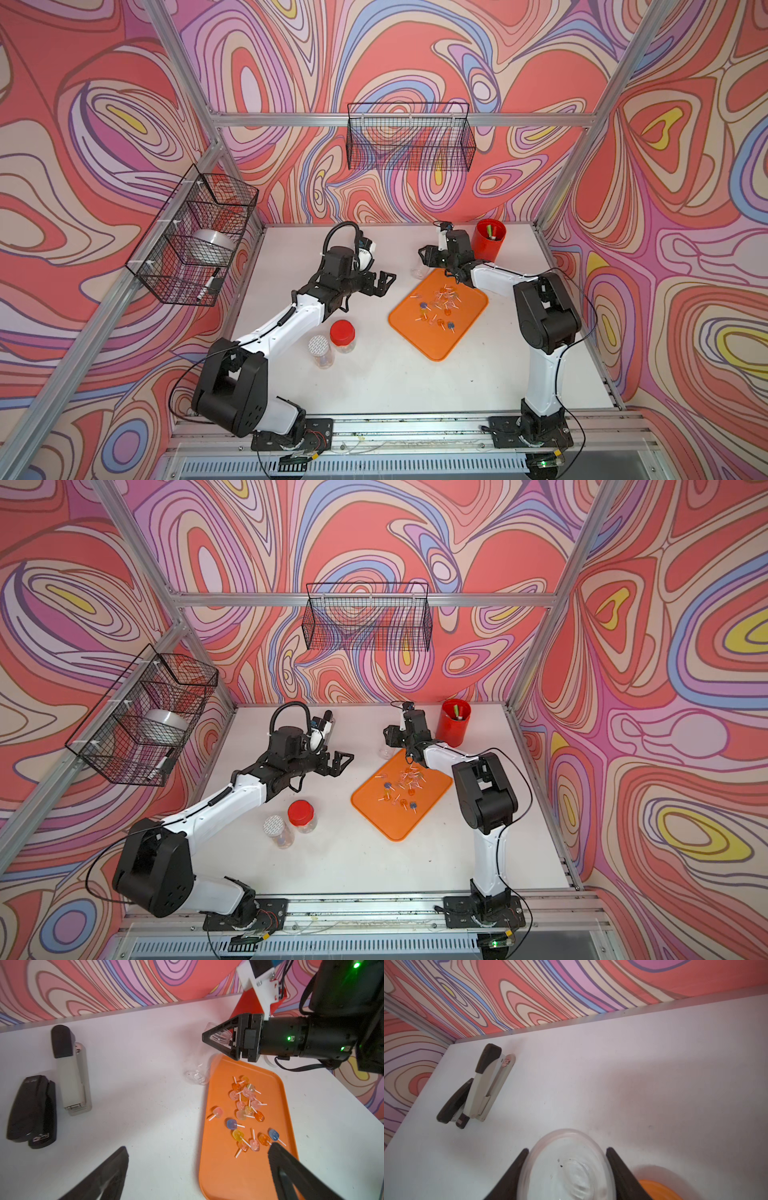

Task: Pour the candies out of the jar
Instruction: Place the jar at the center of the board.

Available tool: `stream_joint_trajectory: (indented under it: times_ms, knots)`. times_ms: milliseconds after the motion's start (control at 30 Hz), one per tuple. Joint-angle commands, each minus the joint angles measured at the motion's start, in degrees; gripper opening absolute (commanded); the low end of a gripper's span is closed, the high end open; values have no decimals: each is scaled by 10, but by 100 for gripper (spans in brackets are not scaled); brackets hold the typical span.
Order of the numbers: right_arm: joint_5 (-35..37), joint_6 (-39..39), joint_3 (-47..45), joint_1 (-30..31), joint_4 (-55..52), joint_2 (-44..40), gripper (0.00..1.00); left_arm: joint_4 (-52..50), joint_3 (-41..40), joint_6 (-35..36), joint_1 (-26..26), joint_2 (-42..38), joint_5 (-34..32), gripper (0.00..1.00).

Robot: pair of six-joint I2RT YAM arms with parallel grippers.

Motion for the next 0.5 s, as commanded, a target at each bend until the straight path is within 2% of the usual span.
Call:
stream_joint_trajectory:
  times_ms: [0,133,333,467]
  knots:
    - [82,-13,14,0,38,18,40,44,-17,-31,7,-25,-17,100]
    - [96,-20,12,2,78,35,40,64,-20,-40,12,-26,-9,100]
    - [148,-79,11,21,110,54,41,76,-20,-63,24,-18,11,100]
    - [153,-86,-2,25,129,58,42,82,-21,-70,24,-17,14,100]
